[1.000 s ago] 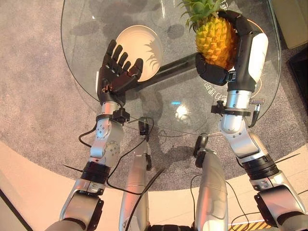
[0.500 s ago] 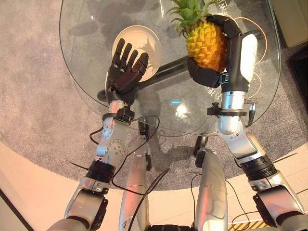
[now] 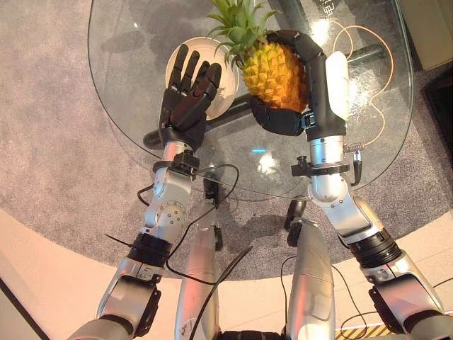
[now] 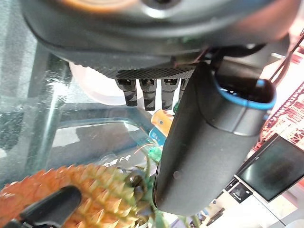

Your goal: Pick up the fruit to the plate

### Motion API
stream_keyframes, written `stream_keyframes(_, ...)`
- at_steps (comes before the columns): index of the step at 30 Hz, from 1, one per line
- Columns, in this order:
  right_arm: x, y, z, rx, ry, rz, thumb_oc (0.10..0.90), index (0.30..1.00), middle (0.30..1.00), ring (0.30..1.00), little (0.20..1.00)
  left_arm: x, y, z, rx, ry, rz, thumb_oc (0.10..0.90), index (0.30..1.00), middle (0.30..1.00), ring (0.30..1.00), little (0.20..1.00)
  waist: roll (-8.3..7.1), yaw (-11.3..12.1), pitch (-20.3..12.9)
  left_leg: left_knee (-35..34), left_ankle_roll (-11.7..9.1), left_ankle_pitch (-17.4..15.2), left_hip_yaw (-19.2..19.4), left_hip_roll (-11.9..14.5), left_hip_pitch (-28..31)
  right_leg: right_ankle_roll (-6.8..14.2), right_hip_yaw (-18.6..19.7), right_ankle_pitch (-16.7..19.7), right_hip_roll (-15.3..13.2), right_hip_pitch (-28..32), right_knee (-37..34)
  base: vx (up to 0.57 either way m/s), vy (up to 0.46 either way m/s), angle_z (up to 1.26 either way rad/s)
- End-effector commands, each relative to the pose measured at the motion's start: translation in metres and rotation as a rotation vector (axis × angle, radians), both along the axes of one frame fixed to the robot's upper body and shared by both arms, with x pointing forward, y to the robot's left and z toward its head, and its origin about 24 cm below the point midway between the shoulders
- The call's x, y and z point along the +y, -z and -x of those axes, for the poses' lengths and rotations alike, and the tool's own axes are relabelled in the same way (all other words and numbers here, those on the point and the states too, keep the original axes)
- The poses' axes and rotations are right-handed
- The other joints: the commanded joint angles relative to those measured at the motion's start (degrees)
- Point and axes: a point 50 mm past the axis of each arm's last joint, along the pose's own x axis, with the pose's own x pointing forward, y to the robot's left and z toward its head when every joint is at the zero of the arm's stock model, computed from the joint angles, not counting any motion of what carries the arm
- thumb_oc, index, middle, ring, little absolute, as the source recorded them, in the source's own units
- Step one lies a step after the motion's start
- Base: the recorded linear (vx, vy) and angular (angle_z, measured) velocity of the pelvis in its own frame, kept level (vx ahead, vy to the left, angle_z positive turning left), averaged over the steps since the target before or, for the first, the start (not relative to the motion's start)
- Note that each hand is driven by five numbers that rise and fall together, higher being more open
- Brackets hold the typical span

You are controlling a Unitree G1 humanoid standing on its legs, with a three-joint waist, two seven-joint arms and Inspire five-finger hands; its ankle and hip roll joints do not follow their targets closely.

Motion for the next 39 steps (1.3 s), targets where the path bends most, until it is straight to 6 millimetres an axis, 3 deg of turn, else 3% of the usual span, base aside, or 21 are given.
stream_keyframes(1, 0.032, -0.088, 0.053, -0.461, -0.269, -0.042, 0.1, 0.3, 0.3, 0.3, 0.2, -0.016, -0.057, 0.012, -0.25, 0.062, 0.019, 0.8, 0.9, 0.9, 0.9, 0.9, -1.13, -0.11, -0.99, 9.63, -0.1, -11.51, 1.92, 1.22, 3.12, 2.96, 1.41, 13.8, 0.08, 5.59, -18.56, 0.0, 0.0, 0.0)
stream_keyframes(39, 0.058, -0.085, 0.062, -0.39, -0.417, 0.058, 0.1, 0.3, 0.3, 0.3, 0.2, -0.03, -0.059, 0.012, -0.215, 0.115, 0.007, 0.8, 0.9, 0.9, 0.9, 0.9, -1.1, 0.17, -0.99, 8.6, -0.22, -10.38, 1.89, 1.24, 3.4, 3.0, 1.08, 14.42, 0.0, 6.15, -19.45, 0.0, 0.0, 0.0)
